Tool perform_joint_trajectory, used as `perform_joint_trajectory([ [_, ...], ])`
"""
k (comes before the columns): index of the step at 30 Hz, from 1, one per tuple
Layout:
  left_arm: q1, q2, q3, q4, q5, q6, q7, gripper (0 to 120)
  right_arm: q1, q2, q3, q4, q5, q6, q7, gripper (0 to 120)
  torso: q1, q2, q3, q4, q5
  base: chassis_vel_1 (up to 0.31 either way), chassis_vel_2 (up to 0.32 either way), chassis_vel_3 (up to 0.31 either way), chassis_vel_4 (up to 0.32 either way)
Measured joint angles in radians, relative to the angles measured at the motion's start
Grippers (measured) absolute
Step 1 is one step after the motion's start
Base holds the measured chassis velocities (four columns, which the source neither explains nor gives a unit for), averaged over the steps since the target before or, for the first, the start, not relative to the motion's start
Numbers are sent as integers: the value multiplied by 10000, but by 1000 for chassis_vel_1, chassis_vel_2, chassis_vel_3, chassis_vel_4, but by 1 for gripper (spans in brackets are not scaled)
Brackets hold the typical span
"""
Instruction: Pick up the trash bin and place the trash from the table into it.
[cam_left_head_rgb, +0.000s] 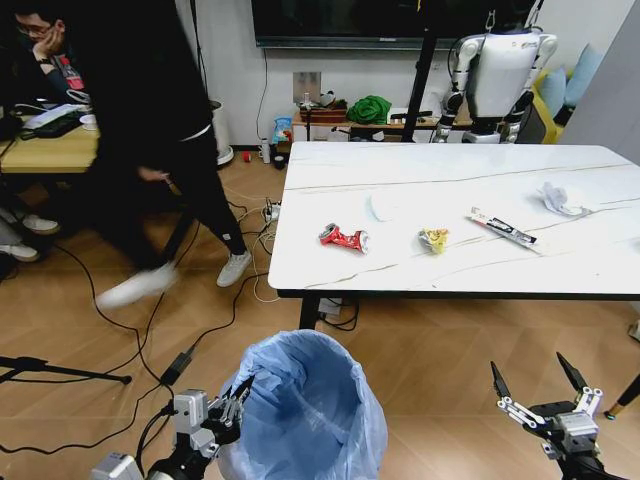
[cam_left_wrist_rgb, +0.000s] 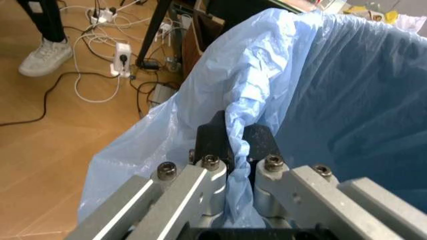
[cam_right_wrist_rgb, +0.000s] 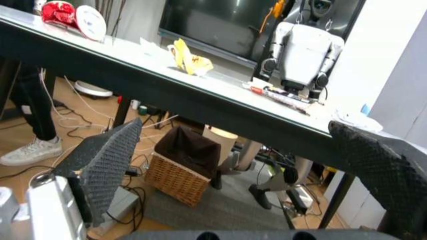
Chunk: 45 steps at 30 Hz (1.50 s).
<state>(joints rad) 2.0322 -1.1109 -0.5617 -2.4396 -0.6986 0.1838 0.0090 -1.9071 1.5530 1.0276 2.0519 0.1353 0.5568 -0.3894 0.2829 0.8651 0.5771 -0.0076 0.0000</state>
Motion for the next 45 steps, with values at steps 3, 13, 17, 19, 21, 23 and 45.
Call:
perform_joint_trajectory([
  [3,-3,-1,0,10,6,0,3,0,-4,-3,0,-4,1,-1,1,100,38,98,60,0,0,0,0,0,0],
  [13,-11,-22,12,41,133,-3,49,0,-2,-1,-4,-6,0,-1,1,100,241,566,326,0,0,0,0,0,0],
  [17,8,-35,13,41,196,-13,77,0,4,-3,-13,-4,0,-6,1,100,330,766,436,0,0,0,0,0,0],
  [19,9,-35,12,41,199,-14,79,0,5,-3,-14,-3,0,-7,1,100,340,788,449,0,0,0,0,0,0],
  [21,9,-38,13,41,217,-16,101,0,4,-7,-16,9,0,-14,1,100,409,936,527,0,0,0,0,0,0],
  [23,8,-47,16,56,262,-20,127,0,-1,-18,-17,15,2,-16,1,100,472,1075,603,0,0,0,0,0,0],
  [45,-91,-110,54,218,1097,-393,93,0,27,-95,-11,-35,44,-64,21,100,863,1978,1117,0,1,0,0,0,0],
])
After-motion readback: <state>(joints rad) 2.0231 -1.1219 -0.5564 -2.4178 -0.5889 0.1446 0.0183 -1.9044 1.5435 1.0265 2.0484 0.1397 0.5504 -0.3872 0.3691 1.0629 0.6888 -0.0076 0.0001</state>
